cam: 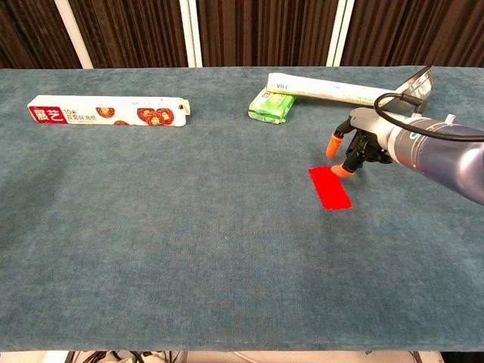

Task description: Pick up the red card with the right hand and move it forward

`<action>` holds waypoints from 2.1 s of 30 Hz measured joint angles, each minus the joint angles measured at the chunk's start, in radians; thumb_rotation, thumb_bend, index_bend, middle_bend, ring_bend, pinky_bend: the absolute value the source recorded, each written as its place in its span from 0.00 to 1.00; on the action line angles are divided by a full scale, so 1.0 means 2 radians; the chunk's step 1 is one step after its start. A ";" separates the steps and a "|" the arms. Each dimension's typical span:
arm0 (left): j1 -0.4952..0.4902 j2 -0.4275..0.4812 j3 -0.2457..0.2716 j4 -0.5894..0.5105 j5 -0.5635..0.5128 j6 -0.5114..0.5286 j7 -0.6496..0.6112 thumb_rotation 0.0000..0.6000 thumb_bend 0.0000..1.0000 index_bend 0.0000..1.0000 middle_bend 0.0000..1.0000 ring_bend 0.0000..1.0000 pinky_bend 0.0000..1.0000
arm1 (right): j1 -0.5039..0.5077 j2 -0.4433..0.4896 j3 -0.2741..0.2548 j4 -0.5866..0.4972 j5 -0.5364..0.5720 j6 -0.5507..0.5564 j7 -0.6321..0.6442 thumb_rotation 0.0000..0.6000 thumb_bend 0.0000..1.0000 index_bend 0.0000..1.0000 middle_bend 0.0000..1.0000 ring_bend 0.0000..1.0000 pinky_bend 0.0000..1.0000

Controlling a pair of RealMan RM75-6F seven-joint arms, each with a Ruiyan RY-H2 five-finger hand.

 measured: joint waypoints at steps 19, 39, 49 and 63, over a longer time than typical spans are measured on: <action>0.001 -0.001 0.001 0.000 0.002 0.003 0.002 1.00 0.26 0.07 0.06 0.09 0.04 | -0.006 -0.005 0.001 0.009 0.003 -0.006 0.000 1.00 0.36 0.42 0.83 0.90 0.88; 0.001 0.000 0.001 -0.001 0.000 0.001 0.005 1.00 0.26 0.07 0.06 0.09 0.04 | -0.008 -0.011 -0.001 0.021 0.002 -0.017 0.001 1.00 0.36 0.42 0.83 0.91 0.88; 0.001 0.000 0.001 -0.001 0.000 0.001 0.005 1.00 0.26 0.07 0.06 0.09 0.04 | -0.009 -0.013 -0.001 0.023 0.001 -0.020 0.001 1.00 0.36 0.42 0.83 0.91 0.88; 0.001 0.000 0.001 -0.001 0.000 0.001 0.005 1.00 0.27 0.07 0.06 0.09 0.04 | -0.012 -0.010 -0.004 0.012 -0.005 -0.020 0.003 1.00 0.36 0.43 0.83 0.91 0.88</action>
